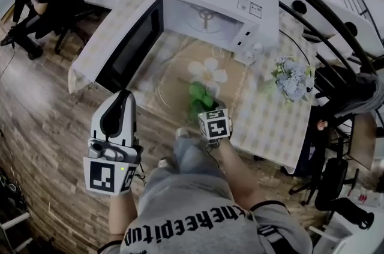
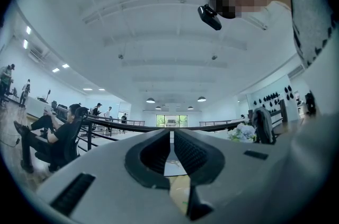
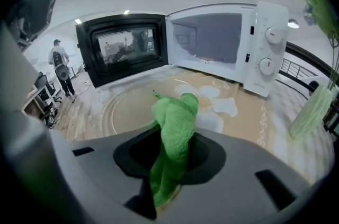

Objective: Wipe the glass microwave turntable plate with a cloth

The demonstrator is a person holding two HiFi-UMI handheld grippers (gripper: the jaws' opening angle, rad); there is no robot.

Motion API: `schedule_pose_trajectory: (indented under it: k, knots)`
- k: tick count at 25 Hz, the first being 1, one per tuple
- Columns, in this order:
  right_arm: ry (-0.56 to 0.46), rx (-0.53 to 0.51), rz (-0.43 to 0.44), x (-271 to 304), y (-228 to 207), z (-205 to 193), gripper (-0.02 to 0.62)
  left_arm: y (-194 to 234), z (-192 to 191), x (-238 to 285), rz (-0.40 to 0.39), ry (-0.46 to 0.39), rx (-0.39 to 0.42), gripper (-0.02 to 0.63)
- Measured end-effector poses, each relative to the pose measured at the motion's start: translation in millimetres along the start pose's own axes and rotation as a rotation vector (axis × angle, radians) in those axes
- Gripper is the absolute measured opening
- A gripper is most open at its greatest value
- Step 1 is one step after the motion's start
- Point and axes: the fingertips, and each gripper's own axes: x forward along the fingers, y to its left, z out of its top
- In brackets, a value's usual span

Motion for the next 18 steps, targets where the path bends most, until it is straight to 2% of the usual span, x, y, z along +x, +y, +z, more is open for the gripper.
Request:
schedule_pose_trajectory:
  k: [7,12,18]
  knots:
    - [0.001,0.026,-0.057,-7,-24,-6,0.104,-3,3,-4,-0.009,-0.002,0.006,0.025]
    - [0.009,0.042,-0.071,-9,-24,-5,0.103,-6,6,-6,-0.017,-0.007,0.006,0.025]
    - [-0.060,0.059,-0.076,-35,-20,6,0.104,-13,9,-4,-0.038,-0.016,0.002,0.025]
